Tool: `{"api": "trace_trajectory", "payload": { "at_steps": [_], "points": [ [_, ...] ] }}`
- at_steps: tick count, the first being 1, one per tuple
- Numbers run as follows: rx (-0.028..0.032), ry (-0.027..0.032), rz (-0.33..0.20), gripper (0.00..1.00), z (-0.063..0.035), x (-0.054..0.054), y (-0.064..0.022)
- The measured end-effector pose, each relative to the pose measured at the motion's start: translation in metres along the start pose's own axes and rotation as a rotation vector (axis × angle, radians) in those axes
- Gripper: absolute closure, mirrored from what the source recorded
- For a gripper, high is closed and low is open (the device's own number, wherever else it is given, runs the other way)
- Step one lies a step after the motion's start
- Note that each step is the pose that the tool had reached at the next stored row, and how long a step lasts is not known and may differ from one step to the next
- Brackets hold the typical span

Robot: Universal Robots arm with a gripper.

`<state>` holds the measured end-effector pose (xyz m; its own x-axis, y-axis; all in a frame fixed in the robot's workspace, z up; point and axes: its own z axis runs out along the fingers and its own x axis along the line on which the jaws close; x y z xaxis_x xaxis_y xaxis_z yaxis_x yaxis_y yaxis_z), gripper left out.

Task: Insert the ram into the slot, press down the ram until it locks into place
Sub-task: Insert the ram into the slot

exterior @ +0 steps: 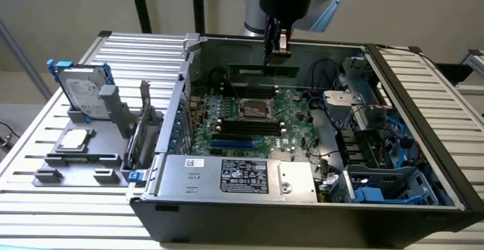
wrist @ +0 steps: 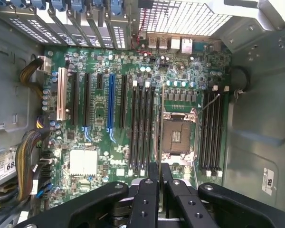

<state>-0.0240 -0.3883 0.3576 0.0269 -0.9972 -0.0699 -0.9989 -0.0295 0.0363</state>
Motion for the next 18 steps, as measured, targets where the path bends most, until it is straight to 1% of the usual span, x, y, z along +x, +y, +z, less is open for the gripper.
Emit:
{"api": "trace_trajectory", "payload": {
  "at_steps": [7,18],
  "points": [
    [-0.0011,0.0,0.0,0.87,0.0127,0.002,-0.0004],
    [-0.006,0.0,0.001,0.87,0.0324,0.006,-0.0011]
  ]
}}
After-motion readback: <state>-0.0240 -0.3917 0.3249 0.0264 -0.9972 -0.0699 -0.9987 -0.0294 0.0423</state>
